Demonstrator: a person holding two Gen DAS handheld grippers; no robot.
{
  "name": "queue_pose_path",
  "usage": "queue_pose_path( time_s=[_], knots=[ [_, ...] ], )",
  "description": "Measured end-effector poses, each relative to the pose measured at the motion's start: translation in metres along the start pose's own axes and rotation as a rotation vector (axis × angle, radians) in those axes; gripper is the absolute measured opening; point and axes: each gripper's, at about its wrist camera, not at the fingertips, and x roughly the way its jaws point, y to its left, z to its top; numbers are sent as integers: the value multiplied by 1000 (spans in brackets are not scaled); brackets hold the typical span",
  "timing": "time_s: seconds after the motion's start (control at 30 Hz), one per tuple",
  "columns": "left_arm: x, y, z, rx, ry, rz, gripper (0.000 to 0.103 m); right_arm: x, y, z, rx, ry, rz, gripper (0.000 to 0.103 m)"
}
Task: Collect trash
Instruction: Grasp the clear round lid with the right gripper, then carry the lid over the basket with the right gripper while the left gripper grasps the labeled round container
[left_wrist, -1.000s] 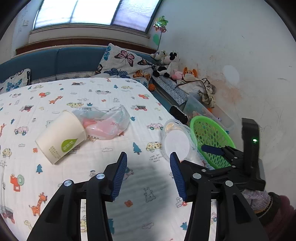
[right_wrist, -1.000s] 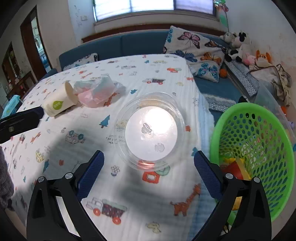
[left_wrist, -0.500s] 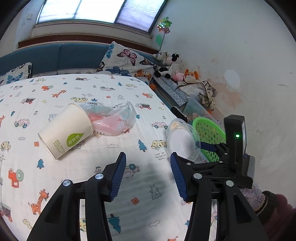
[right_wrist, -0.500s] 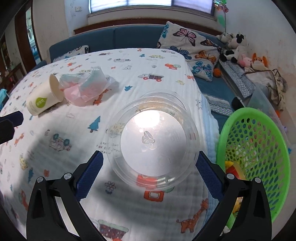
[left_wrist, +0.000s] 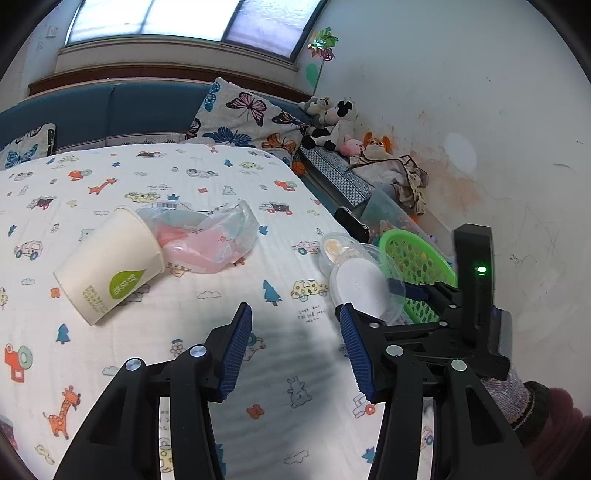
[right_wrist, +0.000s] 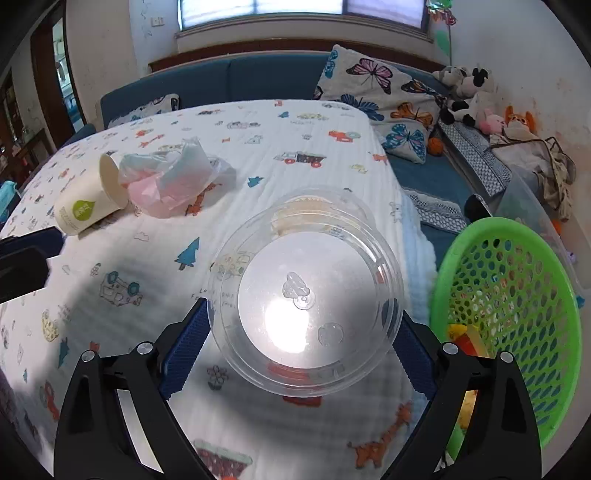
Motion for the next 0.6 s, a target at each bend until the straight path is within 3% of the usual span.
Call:
queue_pose_path(
  time_s=[0.33, 0.6],
  knots=[
    [21, -20, 5, 41, 30, -7, 48, -30, -27, -13, 52, -24, 30, 91],
    [43, -45, 13, 109, 57, -10, 55, -52, -50, -27, 82, -42, 18, 91]
  ],
)
